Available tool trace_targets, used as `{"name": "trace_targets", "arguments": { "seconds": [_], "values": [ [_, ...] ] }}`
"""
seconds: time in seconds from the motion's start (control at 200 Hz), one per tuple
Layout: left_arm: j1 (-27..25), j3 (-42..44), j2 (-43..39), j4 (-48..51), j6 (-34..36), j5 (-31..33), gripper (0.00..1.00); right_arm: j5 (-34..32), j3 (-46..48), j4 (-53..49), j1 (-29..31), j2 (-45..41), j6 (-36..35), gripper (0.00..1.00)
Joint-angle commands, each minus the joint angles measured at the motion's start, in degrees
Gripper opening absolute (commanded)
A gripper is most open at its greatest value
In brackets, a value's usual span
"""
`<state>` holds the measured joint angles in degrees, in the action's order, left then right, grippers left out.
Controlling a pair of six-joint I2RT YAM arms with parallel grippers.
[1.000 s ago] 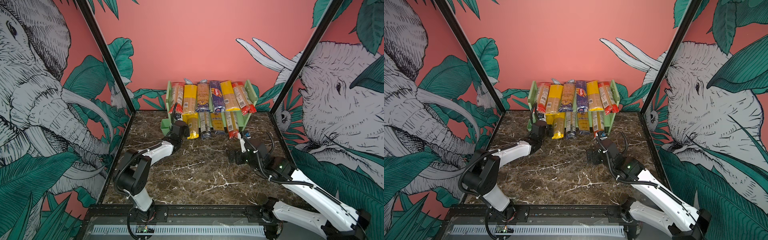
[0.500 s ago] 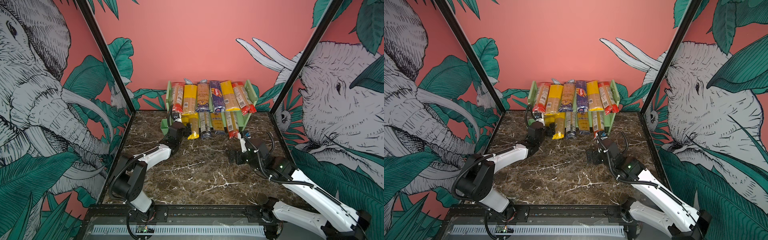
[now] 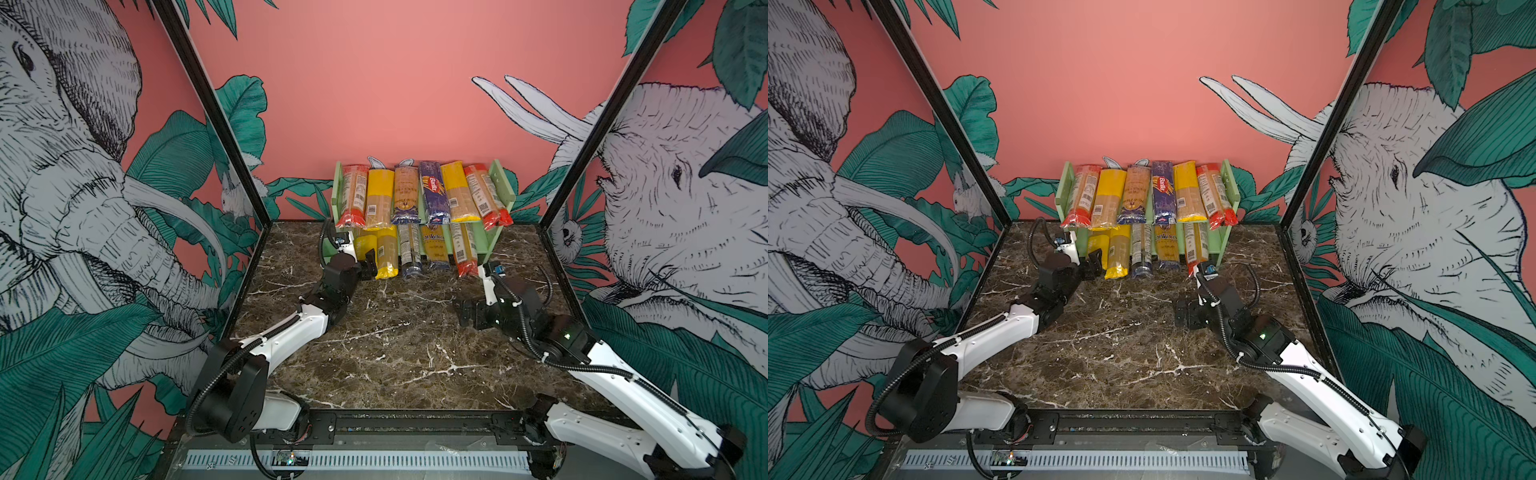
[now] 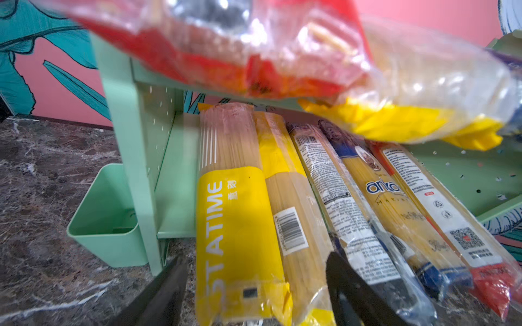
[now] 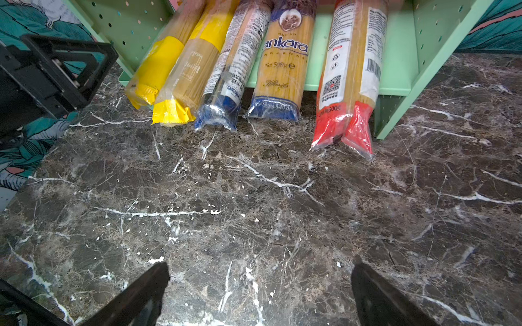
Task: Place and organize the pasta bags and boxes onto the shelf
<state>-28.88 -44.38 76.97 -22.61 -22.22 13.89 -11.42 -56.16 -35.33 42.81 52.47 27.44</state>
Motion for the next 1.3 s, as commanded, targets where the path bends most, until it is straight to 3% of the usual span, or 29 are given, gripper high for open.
{"name": "trace_targets", "arguments": {
  "seconds": [0.0, 0.065, 0.085, 0.105, 0.375, 0.505, 0.72, 1.0, 1.29],
  "values": [
    [-0.70, 2.75, -4.53, 2.39, -0.39, -0.23, 0.78, -1.00, 0.11, -0.95, -0.24, -1.33, 0.09, 0.99],
    [-1.40, 4.11, -7.09, 4.46, 0.47, 0.31, 0.79, -0.98, 0.62, -0.80, -0.25, -2.07, 0.10, 0.99],
    [-1.62, 4.63, -8.20, 5.08, 0.78, 0.55, 0.96, -1.06, 0.72, -0.80, -0.24, -2.30, 0.20, 0.99],
    [-1.87, 5.09, -9.15, 5.94, 0.92, 0.84, 0.99, -1.04, 0.93, -0.87, -0.19, -2.48, 0.34, 0.99],
    [-2.97, 12.57, -26.82, 21.34, 1.92, 5.44, 1.00, -6.69, 2.31, -5.03, -0.43, -3.38, -0.80, 0.99],
    [-3.03, 14.84, -35.32, 30.97, 2.21, 8.59, 0.99, -14.33, 3.44, -6.87, -1.18, -4.62, -1.04, 0.99],
    [-3.03, 17.41, -43.90, 41.22, 3.67, 19.94, 1.00, -26.40, 6.69, -10.40, -5.92, -4.83, -0.52, 0.99],
    [-2.99, 19.51, -41.16, 39.45, 4.67, 26.82, 0.99, -25.77, 14.40, -5.52, -12.49, -5.06, -0.77, 0.99],
    [-3.01, 21.38, -32.92, 26.26, 9.60, 31.97, 0.99, -31.32, 26.04, 12.82, -15.53, -15.65, -9.52, 0.99]
  ]
}}
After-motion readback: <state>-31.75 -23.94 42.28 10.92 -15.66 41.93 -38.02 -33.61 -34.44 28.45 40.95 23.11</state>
